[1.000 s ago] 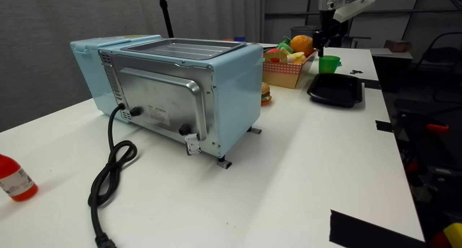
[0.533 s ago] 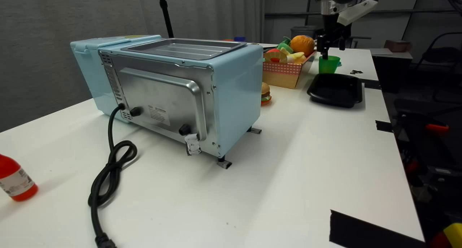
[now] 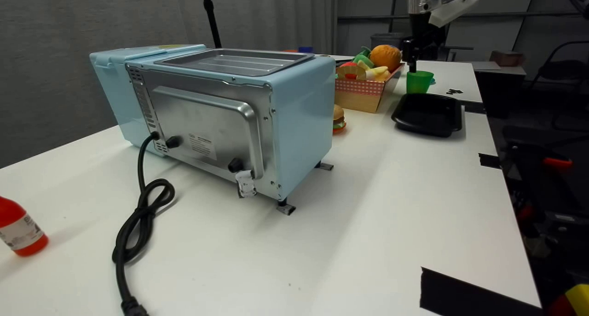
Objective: Pour the contents of the green cup into the brown box
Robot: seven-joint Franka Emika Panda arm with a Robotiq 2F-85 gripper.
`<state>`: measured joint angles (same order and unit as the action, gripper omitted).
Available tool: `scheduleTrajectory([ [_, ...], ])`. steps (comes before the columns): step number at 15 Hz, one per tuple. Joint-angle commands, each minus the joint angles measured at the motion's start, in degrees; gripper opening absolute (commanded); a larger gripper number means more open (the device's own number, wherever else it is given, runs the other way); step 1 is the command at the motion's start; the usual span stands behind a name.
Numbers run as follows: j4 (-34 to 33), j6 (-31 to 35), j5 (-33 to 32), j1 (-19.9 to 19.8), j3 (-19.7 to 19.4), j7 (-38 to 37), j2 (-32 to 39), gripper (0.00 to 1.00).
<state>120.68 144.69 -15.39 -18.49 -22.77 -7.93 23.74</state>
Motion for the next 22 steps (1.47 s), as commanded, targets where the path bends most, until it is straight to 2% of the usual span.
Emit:
scheduleTrajectory([
  [1, -0.23, -2.69, 2.49, -0.88, 1.17, 3.87, -1.87, 1.00],
  [6, 0.78, -3.13, 4.60, -0.98, 2.28, 5.90, -2.22, 1.00],
  [22, 0.41, -3.89, 3.64, -0.63, 1.86, 4.79, 0.79, 1.00],
])
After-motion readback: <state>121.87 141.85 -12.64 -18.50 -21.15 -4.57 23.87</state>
